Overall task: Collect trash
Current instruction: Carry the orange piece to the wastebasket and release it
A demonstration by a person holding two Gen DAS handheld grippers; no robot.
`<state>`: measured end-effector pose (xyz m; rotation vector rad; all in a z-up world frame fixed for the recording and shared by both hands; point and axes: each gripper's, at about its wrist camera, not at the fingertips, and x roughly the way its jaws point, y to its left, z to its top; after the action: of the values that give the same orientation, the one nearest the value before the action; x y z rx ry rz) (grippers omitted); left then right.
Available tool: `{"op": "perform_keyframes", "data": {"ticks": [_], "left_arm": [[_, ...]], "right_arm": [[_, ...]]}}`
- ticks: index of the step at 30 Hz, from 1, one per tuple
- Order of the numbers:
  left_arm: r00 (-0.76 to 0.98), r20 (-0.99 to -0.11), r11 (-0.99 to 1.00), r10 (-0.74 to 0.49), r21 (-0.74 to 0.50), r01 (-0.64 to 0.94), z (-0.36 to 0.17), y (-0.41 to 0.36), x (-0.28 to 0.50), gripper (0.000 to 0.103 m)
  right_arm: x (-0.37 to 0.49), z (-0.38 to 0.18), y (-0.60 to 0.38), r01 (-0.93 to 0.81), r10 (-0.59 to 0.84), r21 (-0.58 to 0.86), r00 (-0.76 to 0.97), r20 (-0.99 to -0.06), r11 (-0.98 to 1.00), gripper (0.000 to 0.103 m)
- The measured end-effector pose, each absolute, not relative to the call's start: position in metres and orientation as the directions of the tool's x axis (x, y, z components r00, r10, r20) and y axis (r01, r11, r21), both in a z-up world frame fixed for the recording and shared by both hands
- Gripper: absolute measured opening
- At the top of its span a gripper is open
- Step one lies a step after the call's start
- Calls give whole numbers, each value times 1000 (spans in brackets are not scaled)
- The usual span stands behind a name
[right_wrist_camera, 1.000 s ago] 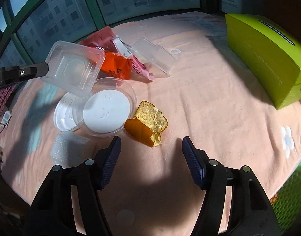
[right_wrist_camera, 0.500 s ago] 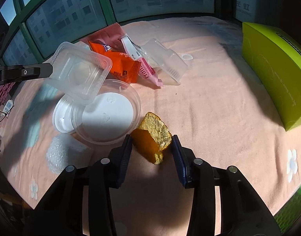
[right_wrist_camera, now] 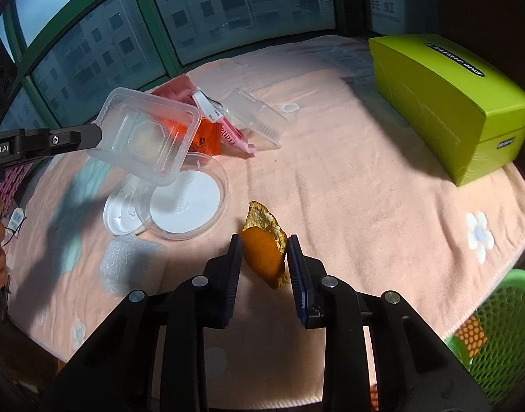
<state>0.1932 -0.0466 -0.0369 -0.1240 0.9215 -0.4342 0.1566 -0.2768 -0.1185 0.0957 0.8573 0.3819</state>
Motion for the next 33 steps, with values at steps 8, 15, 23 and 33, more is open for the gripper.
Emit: {"op": "perform_keyframes", "data": {"ticks": [8, 15, 23, 33], "left_arm": [[484, -738, 870, -471, -296, 395, -33, -90, 178, 5], [423, -730, 812, -536, -310, 494, -30, -146, 163, 5], [343, -742, 743, -575, -298, 599, -32, -216, 140, 5], [263, -768, 680, -583, -285, 675, -42, -280, 122, 5]], "right_arm": [[114, -106, -325, -148, 279, 242, 646, -710, 959, 27], [72, -109, -385, 15, 149, 212, 663, -733, 977, 27], [33, -119, -456, 190, 9, 168, 636, -771, 967, 30], [-6, -125, -508, 316, -86, 148, 620, -779, 937, 53]]}}
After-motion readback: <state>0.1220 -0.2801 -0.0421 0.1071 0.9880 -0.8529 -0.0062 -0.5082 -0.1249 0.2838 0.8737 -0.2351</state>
